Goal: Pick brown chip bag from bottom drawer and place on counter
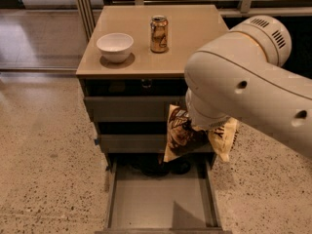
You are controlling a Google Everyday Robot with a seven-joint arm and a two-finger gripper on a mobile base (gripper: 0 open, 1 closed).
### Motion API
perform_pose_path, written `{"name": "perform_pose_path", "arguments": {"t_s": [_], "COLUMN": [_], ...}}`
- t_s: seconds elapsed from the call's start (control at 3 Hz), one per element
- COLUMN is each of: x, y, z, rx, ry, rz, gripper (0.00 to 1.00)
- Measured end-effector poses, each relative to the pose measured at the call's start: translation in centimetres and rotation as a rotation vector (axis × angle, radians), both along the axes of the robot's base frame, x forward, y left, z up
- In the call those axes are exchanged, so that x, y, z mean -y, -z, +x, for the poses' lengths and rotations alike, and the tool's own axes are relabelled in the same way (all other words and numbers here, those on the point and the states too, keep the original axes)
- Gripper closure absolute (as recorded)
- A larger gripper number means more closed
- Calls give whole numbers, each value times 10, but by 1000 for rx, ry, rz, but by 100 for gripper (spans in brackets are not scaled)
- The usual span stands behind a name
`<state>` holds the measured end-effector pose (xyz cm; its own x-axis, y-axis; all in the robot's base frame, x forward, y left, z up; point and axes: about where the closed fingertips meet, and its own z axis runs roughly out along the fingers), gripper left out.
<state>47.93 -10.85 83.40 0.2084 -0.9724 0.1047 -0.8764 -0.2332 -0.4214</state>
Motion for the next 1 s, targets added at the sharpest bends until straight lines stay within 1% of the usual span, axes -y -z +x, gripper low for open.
{"name": "perform_pose_path", "arguments": {"t_s": [0.33,0.67,1.0], "x": [-1,-3,-2], "y": [-33,-55,-63], "z": [-4,-9,-10], "rx": [73,151,161], "ry": [-4,2,-1], "rz": [-42,-61,-71], "gripper": [100,100,100]}}
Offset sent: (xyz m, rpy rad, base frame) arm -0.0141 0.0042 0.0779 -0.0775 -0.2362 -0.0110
